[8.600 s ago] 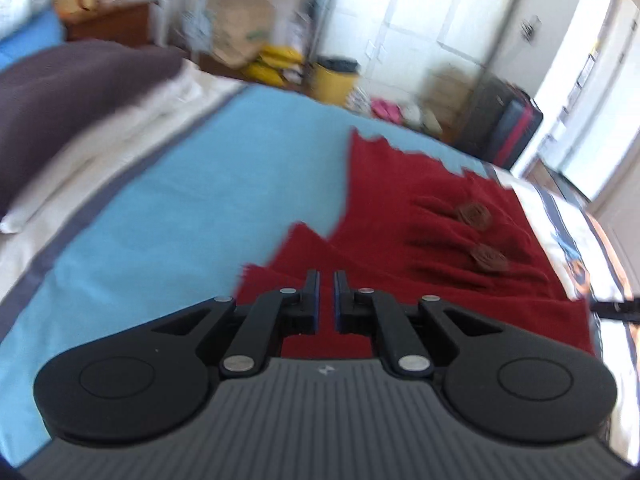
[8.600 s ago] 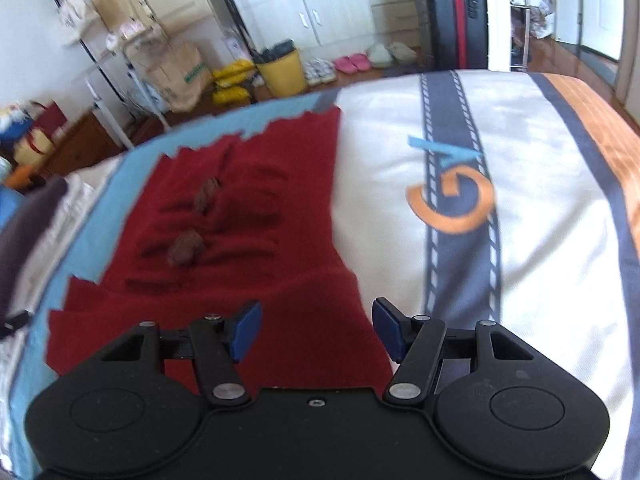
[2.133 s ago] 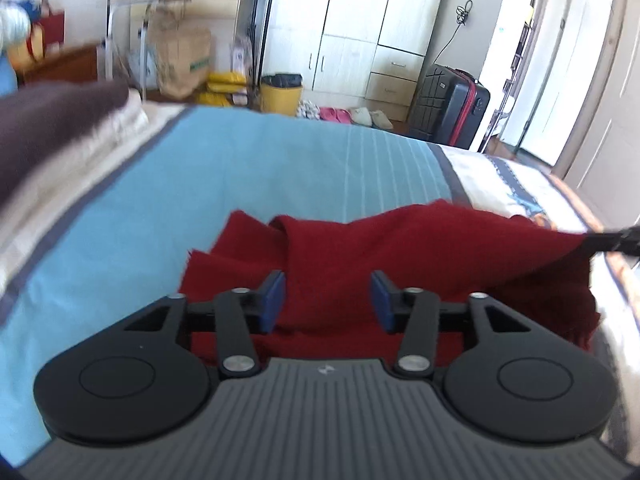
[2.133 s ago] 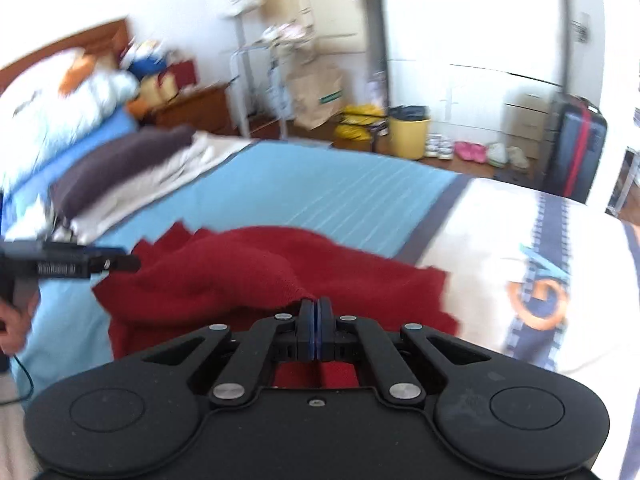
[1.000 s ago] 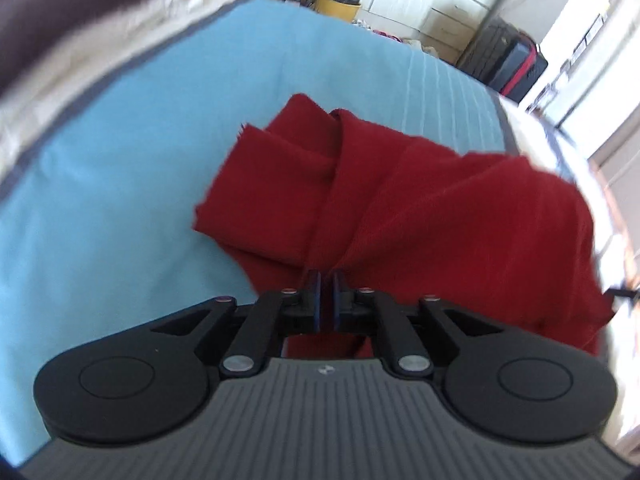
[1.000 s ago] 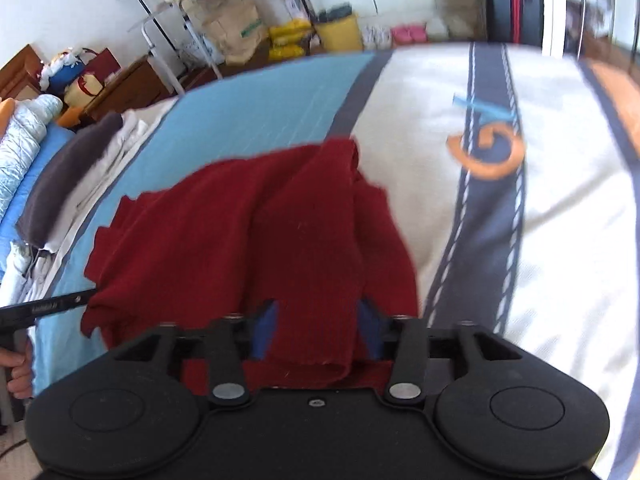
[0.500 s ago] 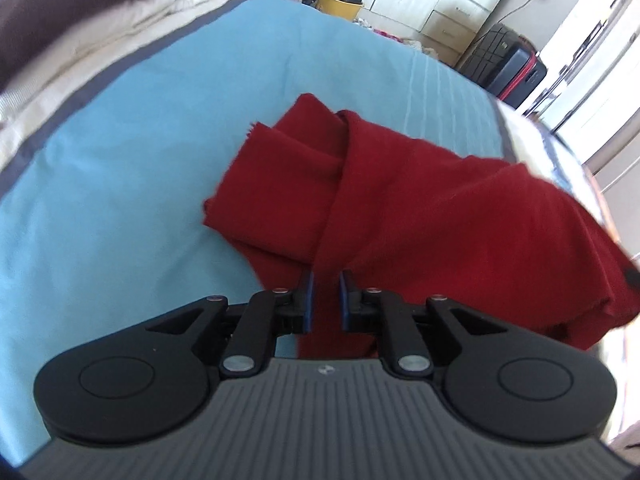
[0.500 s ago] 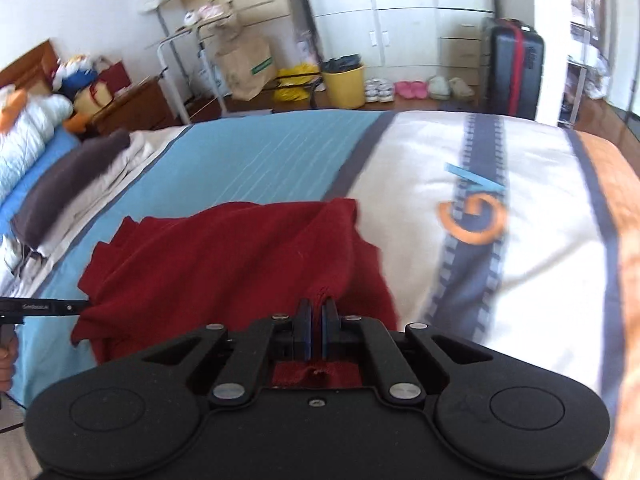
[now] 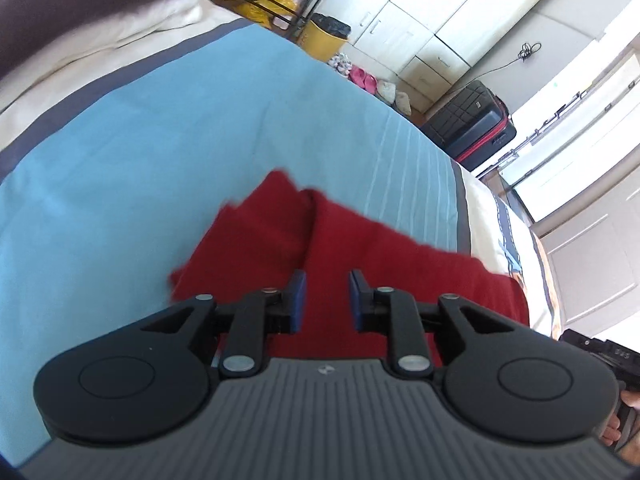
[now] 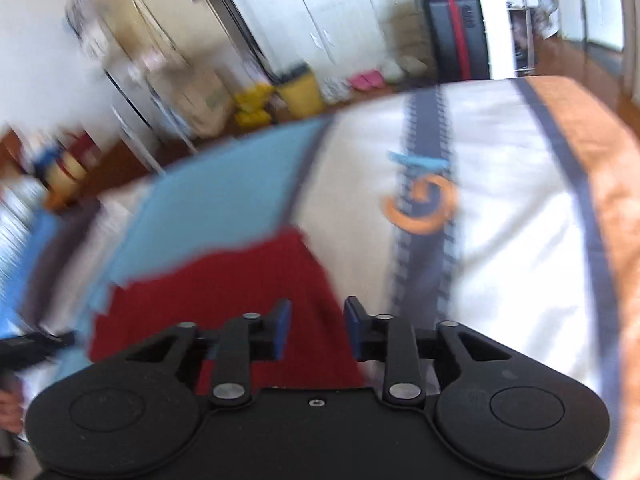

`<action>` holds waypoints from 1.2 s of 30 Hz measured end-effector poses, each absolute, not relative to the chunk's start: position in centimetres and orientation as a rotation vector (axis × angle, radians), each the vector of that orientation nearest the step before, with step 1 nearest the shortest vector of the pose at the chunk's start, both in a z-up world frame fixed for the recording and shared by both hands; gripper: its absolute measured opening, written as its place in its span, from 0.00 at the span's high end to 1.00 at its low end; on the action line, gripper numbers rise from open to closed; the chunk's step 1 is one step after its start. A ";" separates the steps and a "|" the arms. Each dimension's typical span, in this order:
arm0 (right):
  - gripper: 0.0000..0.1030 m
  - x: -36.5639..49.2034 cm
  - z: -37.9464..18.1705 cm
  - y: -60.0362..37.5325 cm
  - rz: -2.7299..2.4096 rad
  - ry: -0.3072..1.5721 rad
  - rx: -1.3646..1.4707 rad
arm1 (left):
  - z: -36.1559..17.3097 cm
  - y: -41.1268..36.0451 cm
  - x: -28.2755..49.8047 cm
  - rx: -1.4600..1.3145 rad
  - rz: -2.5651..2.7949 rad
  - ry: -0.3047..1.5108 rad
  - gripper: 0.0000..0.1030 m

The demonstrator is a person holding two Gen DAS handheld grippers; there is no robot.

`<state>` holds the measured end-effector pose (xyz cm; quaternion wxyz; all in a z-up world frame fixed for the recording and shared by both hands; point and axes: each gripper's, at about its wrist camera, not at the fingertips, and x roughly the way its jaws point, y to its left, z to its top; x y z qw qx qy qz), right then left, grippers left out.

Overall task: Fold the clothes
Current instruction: 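Grasp the folded edge with the left tool and pull it straight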

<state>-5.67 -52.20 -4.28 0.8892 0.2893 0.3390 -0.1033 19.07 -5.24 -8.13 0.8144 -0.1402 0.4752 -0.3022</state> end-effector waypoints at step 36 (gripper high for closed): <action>0.93 3.3 -7.5 -53.0 -0.155 0.497 0.729 | -8.7 -11.6 23.5 -0.106 -0.604 0.714 0.96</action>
